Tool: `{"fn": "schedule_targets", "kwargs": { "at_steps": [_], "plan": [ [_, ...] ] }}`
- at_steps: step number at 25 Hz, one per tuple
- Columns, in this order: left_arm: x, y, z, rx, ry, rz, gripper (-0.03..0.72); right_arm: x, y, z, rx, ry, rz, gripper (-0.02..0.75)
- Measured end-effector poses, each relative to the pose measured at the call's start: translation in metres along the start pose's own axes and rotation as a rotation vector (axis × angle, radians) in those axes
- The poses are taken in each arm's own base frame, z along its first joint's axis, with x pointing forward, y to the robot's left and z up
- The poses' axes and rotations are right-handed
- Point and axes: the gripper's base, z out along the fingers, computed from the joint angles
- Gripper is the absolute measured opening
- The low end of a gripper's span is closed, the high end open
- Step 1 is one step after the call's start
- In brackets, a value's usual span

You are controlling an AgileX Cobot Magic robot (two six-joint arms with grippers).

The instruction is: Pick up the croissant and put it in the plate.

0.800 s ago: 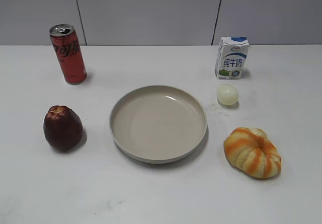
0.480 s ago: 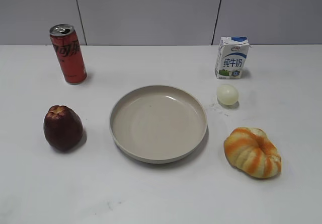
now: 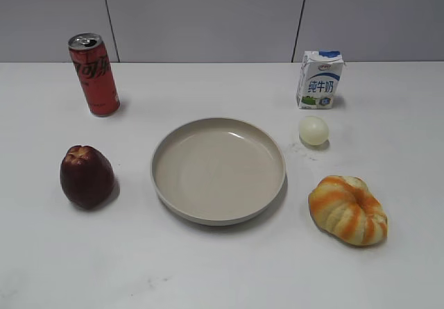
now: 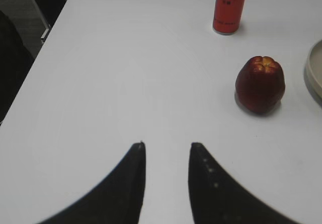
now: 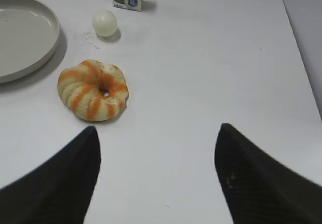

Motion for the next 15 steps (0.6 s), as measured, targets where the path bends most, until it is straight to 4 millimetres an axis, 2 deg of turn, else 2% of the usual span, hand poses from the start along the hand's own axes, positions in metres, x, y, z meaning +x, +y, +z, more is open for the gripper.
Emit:
{"fn": "schedule_targets", "kwargs": {
  "at_steps": [5,15],
  "plan": [
    [0.000,0.000,0.000,0.000,0.000,0.000,0.233,-0.022,-0.003,0.035,-0.050,0.105,0.064,0.536],
    [0.000,0.000,0.000,0.000,0.000,0.000,0.233,-0.039,-0.009,0.135,-0.146,0.492,0.240,0.536]
  ]
}}
